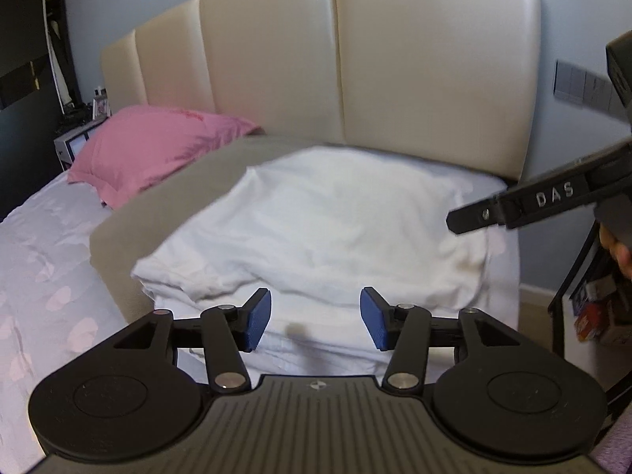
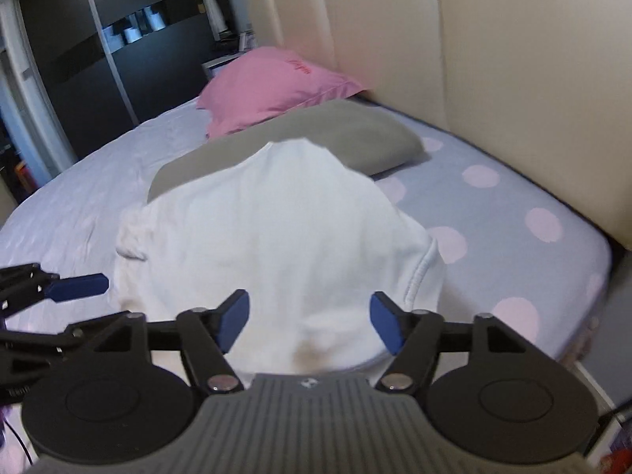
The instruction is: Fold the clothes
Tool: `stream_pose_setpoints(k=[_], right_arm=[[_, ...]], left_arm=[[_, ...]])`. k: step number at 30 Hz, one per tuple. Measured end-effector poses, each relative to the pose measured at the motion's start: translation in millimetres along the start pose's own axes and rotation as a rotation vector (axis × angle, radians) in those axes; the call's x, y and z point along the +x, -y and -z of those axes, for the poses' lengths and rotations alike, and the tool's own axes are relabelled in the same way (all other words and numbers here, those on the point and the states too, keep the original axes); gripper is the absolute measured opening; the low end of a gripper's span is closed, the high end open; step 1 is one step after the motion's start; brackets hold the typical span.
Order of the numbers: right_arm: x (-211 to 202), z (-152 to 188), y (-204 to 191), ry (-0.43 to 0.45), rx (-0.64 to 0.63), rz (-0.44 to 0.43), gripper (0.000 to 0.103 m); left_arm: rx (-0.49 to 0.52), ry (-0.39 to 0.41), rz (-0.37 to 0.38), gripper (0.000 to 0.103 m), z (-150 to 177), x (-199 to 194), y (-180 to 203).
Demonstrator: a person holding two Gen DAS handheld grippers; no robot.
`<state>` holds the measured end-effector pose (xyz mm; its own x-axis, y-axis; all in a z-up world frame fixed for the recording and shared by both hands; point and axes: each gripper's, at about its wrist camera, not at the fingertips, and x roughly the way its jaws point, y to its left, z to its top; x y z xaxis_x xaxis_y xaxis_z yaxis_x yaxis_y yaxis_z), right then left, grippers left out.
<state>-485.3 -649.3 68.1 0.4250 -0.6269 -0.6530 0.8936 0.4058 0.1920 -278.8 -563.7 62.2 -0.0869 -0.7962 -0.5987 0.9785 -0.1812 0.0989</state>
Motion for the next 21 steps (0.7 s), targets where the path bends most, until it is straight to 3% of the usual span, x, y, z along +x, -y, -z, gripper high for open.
stream_pose_setpoints(k=[2, 6, 13, 15, 21], right_arm=[[-18.7, 1.1, -13.7, 0.030, 0.015, 0.031, 0.085], [-53.5, 16.2, -36.8, 0.145, 0.015, 0.052, 0.087], [-85.4, 46.4, -63.6, 0.235, 0.033, 0.134, 0.090], [-89.2, 55.3, -69.1, 0.262, 0.033, 0.165, 0.094], [-89.8, 72.0, -72.1, 0.302, 0.024, 0.214, 0.095]], left_arm=[[-0.015, 0.038, -0.010, 0.059, -4.5, -13.6, 0.2], [-0.027, 0.093, -0.029, 0.071, -9.9, -38.0, -0.1], [-0.014, 0.130, -0.098, 0.074, -5.9, -64.1, 8.1], [-0.038, 0.140, -0.102, 0.075, -4.1, -67.6, 9.2], [-0.096, 0.151, -0.119, 0.075, 7.8, -69.1, 6.8]])
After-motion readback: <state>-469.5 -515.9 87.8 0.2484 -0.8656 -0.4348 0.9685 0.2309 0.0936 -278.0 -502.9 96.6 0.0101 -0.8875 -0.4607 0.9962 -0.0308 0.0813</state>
